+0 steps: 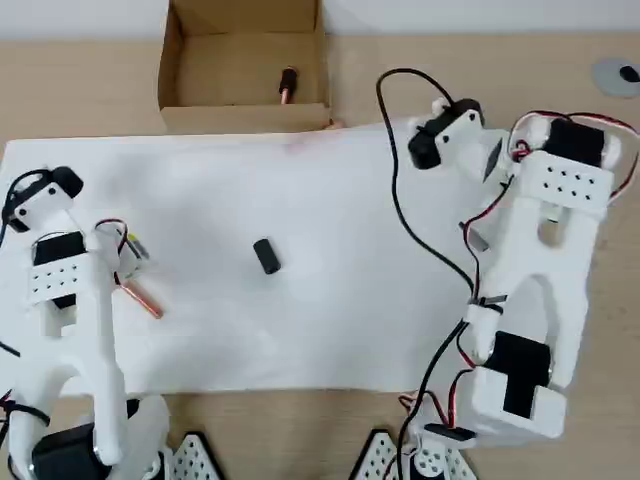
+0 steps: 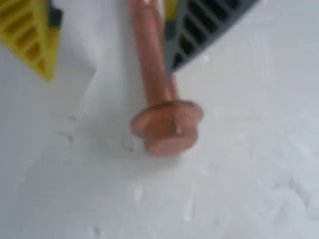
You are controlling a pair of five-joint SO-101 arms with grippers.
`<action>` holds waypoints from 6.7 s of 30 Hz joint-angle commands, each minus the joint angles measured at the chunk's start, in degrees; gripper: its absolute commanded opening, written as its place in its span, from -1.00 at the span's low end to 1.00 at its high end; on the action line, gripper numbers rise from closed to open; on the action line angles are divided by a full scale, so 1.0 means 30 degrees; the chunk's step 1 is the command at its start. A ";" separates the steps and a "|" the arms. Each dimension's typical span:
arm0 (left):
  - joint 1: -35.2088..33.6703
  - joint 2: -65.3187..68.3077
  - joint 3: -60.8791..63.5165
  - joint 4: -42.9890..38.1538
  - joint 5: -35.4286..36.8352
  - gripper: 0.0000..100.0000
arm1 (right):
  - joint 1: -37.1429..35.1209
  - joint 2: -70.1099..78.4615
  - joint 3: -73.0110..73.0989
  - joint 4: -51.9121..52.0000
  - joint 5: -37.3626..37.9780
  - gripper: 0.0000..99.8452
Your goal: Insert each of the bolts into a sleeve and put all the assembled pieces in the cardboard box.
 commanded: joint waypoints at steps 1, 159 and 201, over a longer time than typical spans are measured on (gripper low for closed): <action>-0.0938 -0.0015 -0.0117 0.0147 0.1319 -0.68 | -0.0308 -0.0864 -0.0044 0.0264 -0.0322 -0.98; 1.3744 -2.6154 0.6886 -0.7648 -0.2667 -0.98 | -1.8711 -3.0813 3.4623 -2.9568 -1.8374 -0.98; 1.5414 -2.6154 0.9758 -0.9172 -0.4337 -0.98 | -1.8740 -3.0813 3.4623 -2.9509 -1.8403 -0.98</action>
